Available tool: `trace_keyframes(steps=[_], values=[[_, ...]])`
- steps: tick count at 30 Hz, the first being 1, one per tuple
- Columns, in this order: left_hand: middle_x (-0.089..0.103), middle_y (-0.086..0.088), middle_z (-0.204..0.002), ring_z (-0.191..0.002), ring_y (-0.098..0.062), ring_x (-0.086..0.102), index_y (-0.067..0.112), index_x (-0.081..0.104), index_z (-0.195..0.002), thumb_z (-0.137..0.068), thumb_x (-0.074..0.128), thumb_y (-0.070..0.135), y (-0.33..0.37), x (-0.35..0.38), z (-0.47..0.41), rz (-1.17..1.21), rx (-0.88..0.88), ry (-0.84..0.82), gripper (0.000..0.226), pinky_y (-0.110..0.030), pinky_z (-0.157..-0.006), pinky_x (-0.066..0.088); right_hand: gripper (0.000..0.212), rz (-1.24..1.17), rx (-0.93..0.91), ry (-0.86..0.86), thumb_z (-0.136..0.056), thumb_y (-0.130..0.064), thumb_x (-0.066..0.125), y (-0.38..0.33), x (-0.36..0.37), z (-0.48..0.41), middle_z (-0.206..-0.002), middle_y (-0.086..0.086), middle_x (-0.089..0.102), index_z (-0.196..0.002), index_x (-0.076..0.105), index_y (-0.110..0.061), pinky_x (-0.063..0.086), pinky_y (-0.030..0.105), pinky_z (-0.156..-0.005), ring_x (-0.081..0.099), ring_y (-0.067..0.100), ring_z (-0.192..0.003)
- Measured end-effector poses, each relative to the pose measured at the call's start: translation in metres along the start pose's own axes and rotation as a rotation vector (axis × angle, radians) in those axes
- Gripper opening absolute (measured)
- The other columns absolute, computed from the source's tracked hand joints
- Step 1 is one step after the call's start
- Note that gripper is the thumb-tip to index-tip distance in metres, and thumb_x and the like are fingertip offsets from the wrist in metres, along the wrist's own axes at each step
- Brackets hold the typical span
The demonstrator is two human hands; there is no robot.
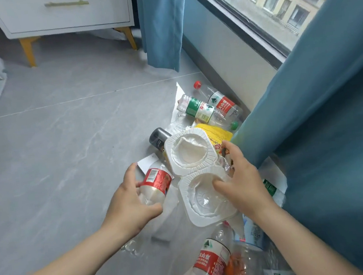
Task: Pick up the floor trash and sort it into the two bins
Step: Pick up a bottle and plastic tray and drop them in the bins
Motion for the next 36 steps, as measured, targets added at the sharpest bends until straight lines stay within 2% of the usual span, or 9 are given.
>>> trace_keyframes(steps=[5, 9, 13, 19, 21, 25, 28, 33, 36], values=[[0.054, 0.002, -0.113, -0.098, -0.016, 0.056, 0.024, 0.026, -0.147, -0.063, 0.082, 0.016, 0.022, -0.023, -0.018, 0.193, -0.134, 0.066, 0.101, -0.026, -0.083, 0.04, 0.087, -0.012, 0.002, 0.009, -0.078, -0.014, 0.07, -0.023, -0.014, -0.024, -0.139, -0.013, 0.047, -0.149, 0.024, -0.034, 0.038, 0.026, -0.107, 0.046, 0.007, -0.126], [0.055, 0.005, -0.112, -0.094, -0.012, 0.059, 0.021, 0.041, -0.14, -0.046, 0.072, 0.031, 0.057, -0.047, -0.021, 0.243, -0.146, 0.062, 0.099, -0.022, -0.079, 0.041, 0.085, 0.006, 0.013, 0.036, -0.076, -0.01, 0.069, -0.054, -0.035, -0.038, -0.133, -0.015, 0.048, -0.148, 0.028, -0.031, 0.035, 0.017, -0.097, 0.047, 0.007, -0.124], [0.06, 0.01, -0.107, -0.099, -0.013, 0.062, 0.025, 0.052, -0.129, -0.044, 0.07, 0.033, 0.112, -0.096, 0.002, 0.278, -0.166, 0.075, 0.087, -0.025, -0.082, 0.048, 0.083, -0.037, 0.094, 0.021, -0.076, -0.009, 0.07, -0.104, -0.073, -0.026, -0.127, -0.011, 0.054, -0.146, 0.03, -0.032, 0.041, 0.023, -0.094, 0.053, 0.011, -0.113], [0.06, 0.006, -0.116, -0.097, -0.009, 0.064, 0.031, 0.051, -0.129, -0.046, 0.074, 0.035, 0.21, -0.176, 0.073, 0.409, -0.263, 0.007, 0.086, -0.027, -0.077, 0.051, 0.081, -0.012, 0.098, -0.04, -0.08, -0.008, 0.067, -0.207, -0.159, 0.02, -0.115, -0.023, 0.04, -0.147, 0.028, -0.031, 0.027, 0.005, -0.088, 0.035, -0.008, -0.105], [0.061, 0.006, -0.117, -0.102, -0.013, 0.064, 0.031, 0.052, -0.128, -0.041, 0.074, 0.042, 0.245, -0.2, 0.097, 0.451, -0.285, -0.029, 0.09, -0.031, -0.081, 0.052, 0.078, -0.032, 0.127, -0.03, -0.079, -0.007, 0.068, -0.238, -0.194, 0.033, -0.113, -0.024, 0.044, -0.145, 0.033, -0.027, 0.029, 0.003, -0.088, 0.04, -0.006, -0.107], [0.063, 0.002, -0.117, -0.104, -0.017, 0.065, 0.028, 0.051, -0.13, -0.042, 0.076, 0.044, 0.32, -0.254, 0.147, 0.497, -0.314, -0.024, 0.093, -0.037, -0.089, 0.053, 0.083, -0.07, 0.199, -0.007, -0.077, -0.011, 0.071, -0.306, -0.267, 0.063, -0.138, -0.006, 0.048, -0.148, 0.031, -0.026, 0.038, 0.027, -0.106, 0.046, 0.012, -0.125], [0.067, -0.001, -0.117, -0.103, -0.019, 0.067, 0.028, 0.05, -0.131, -0.045, 0.079, 0.041, 0.38, -0.293, 0.183, 0.522, -0.305, -0.049, 0.092, -0.043, -0.094, 0.052, 0.081, -0.11, 0.207, 0.019, -0.075, -0.014, 0.07, -0.361, -0.324, 0.089, -0.136, -0.009, 0.051, -0.144, 0.033, -0.032, 0.044, 0.038, -0.105, 0.051, 0.014, -0.122], [0.066, 0.0, -0.114, -0.099, -0.017, 0.068, 0.029, 0.05, -0.128, -0.043, 0.076, 0.039, 0.49, -0.358, 0.24, 0.525, -0.235, -0.043, 0.09, -0.037, -0.085, 0.055, 0.077, -0.147, 0.182, 0.068, -0.076, -0.013, 0.069, -0.448, -0.416, 0.126, -0.133, -0.011, 0.051, -0.142, 0.034, -0.032, 0.046, 0.029, -0.099, 0.051, 0.013, -0.119], [0.062, 0.004, -0.112, -0.094, -0.012, 0.066, 0.032, 0.051, -0.121, -0.053, 0.075, 0.027, 0.546, -0.391, 0.272, 0.524, -0.147, -0.014, 0.073, -0.034, -0.084, 0.055, 0.08, -0.148, 0.147, 0.136, -0.077, -0.012, 0.069, -0.495, -0.466, 0.145, -0.135, -0.011, 0.049, -0.145, 0.032, -0.03, 0.04, 0.02, -0.095, 0.049, 0.009, -0.117]])
Point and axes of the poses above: each hand's wrist, its own z-axis away from the middle knuckle, its own x-axis out of the palm, y = z × x, the point moved 5 cm from there along -z, towards the middle knuckle
